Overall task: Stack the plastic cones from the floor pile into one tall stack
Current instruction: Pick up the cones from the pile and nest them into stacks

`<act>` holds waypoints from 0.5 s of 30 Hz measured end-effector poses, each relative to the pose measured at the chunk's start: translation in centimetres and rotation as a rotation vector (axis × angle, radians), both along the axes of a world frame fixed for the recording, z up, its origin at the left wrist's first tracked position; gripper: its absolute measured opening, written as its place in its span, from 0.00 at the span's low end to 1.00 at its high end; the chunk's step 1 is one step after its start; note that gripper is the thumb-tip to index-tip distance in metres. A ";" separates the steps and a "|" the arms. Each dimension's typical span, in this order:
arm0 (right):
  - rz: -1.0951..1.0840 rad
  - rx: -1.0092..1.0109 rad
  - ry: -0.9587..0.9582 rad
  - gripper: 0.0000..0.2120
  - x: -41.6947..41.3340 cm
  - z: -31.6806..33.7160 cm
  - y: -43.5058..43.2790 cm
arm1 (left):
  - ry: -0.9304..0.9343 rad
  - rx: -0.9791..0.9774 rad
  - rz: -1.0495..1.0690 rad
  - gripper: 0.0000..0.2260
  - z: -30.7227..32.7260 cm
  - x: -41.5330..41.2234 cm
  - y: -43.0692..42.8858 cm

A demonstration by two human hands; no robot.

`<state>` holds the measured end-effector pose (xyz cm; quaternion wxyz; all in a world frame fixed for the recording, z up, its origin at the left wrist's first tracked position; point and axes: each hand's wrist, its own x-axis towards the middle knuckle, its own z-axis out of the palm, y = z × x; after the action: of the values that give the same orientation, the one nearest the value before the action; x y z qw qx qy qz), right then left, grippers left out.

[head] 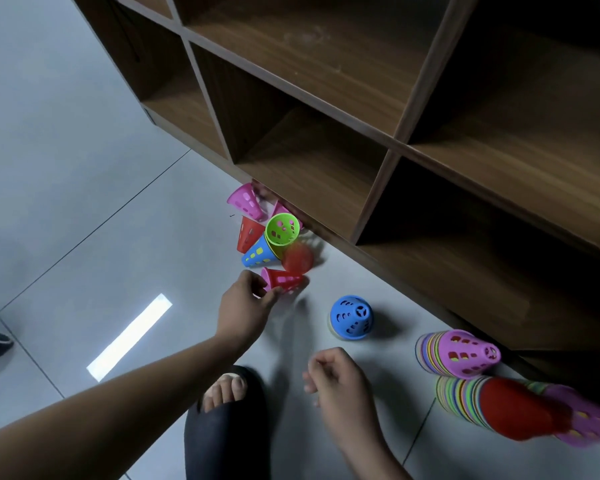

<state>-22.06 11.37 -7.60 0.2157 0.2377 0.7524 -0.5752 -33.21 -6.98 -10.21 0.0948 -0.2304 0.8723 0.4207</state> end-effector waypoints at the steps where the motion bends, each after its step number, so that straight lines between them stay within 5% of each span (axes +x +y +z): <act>1: 0.023 0.016 0.021 0.04 -0.3 0.0 -0.6 | -0.009 -0.004 0.000 0.12 -0.2 -0.1 -0.2; 9: 0.127 0.154 0.266 0.16 -7.1 0.3 -4.6 | -0.004 -0.006 -0.067 0.03 -0.1 -0.8 -2.7; 15: 0.138 0.376 0.441 0.27 -13.8 -0.8 -6.8 | 0.003 0.071 0.023 0.06 0.2 0.7 -4.6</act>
<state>-35.82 4.59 -8.43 0.0379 0.0913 0.8888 -0.4474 -32.47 -11.55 -10.00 0.0967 -0.2364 0.8542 0.4530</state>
